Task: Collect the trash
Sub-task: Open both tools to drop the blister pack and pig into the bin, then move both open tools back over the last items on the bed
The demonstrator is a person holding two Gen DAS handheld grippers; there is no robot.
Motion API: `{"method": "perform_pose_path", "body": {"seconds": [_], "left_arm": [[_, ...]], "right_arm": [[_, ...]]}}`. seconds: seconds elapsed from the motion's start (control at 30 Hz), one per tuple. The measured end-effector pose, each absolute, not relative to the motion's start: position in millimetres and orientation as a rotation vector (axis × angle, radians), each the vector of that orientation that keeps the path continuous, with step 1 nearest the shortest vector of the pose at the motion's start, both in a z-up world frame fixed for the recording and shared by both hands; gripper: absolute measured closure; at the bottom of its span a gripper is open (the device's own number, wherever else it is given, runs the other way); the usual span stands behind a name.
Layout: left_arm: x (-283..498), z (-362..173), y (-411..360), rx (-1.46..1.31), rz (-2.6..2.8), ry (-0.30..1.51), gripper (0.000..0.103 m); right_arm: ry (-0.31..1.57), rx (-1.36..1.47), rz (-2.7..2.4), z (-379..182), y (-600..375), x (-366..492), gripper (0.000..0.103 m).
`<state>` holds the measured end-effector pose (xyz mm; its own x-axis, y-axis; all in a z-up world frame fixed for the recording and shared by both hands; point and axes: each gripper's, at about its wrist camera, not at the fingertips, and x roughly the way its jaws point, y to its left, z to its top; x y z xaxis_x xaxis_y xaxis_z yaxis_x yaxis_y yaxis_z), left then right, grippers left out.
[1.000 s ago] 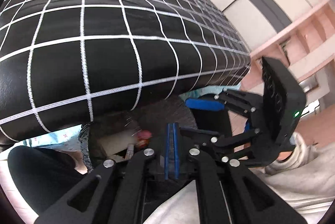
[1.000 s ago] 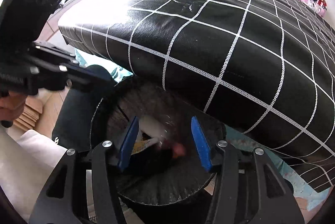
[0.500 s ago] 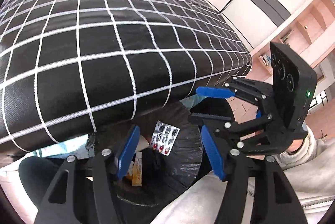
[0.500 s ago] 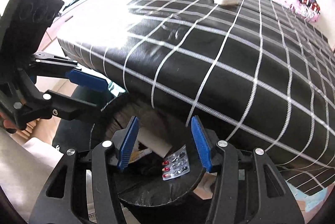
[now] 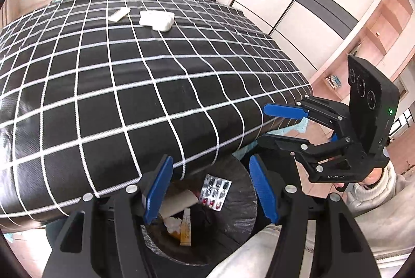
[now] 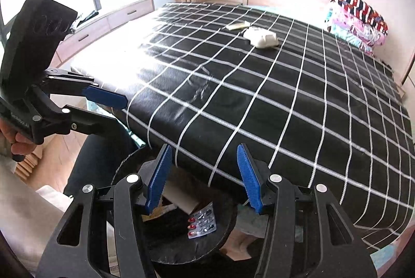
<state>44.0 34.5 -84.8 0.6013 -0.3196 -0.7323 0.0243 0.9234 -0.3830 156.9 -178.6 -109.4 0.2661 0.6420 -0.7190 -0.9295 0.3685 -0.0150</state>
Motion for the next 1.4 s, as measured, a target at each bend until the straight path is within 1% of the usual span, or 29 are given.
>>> {"method": "perform_pose_path", "body": {"seconds": [0.63,0.73,0.8,1.03,1.2,1.4], "left_arm": [[90,-43,83,-0.273,-0.106,0.823,0.044],[100,-42,90,-0.251,-0.072,0.827,0.044],[108,-41,95,-0.239,-0.077,0.820,0.044],[138,-43,115,-0.224,-0.059,0.828,0.044],[162,-43,131,-0.216,-0.050,0.818,0.044],[194,-50,152,-0.207,-0.017,0.828,0.044]], "right_arm": [[0.581,-0.473,1.129,-66,-140,189,0.051],[0.571,-0.471,1.134,-62,-133,195,0.050],[0.566,-0.470,1.134,-60,-128,199,0.046],[0.554,-0.461,1.136,-53,-110,222,0.046],[0.555,-0.448,1.133,-50,-95,244,0.043],[0.589,-0.431,1.132,-56,-77,273,0.043]]}}
